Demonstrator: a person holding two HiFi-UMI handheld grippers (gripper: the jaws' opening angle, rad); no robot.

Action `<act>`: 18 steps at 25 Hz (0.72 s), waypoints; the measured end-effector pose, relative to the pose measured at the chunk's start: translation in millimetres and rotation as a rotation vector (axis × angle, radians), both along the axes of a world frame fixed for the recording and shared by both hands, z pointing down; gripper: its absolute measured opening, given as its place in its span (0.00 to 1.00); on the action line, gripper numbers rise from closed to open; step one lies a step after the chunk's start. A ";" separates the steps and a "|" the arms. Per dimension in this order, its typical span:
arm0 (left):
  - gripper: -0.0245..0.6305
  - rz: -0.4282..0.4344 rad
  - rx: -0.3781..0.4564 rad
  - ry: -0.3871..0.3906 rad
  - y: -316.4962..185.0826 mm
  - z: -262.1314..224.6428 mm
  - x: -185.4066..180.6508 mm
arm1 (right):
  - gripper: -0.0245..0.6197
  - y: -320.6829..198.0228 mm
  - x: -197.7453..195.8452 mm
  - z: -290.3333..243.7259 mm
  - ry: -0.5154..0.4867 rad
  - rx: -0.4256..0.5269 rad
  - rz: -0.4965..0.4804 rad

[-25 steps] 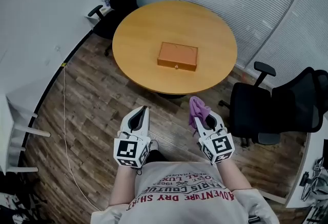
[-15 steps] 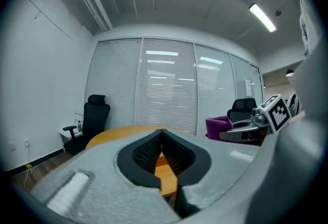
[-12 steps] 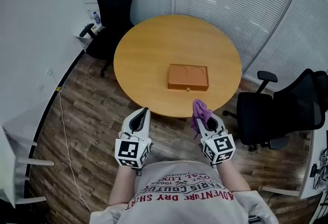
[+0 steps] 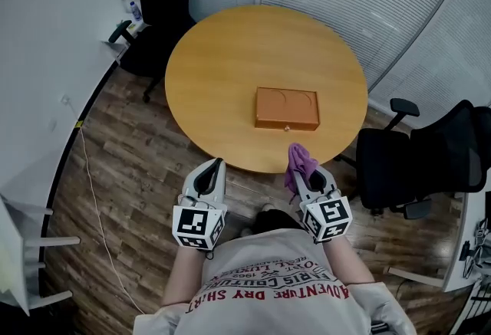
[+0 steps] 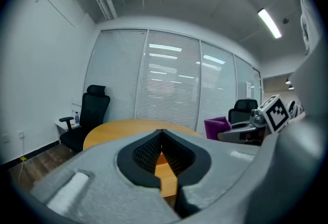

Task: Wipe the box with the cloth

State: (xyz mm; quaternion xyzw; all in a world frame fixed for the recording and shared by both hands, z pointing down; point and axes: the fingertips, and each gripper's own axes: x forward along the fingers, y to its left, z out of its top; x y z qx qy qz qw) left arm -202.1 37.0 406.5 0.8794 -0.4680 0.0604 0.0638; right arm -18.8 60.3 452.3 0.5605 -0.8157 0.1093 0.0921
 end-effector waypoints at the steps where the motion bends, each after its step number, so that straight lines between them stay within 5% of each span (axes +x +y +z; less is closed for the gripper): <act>1: 0.05 -0.003 -0.008 -0.003 -5.0 3.3 0.4 | 0.16 -6.2 1.3 3.0 -0.001 -0.007 -0.002; 18: 0.05 -0.091 -0.061 -0.012 -165.3 9.1 55.2 | 0.16 -187.4 55.8 16.5 0.020 -0.058 -0.122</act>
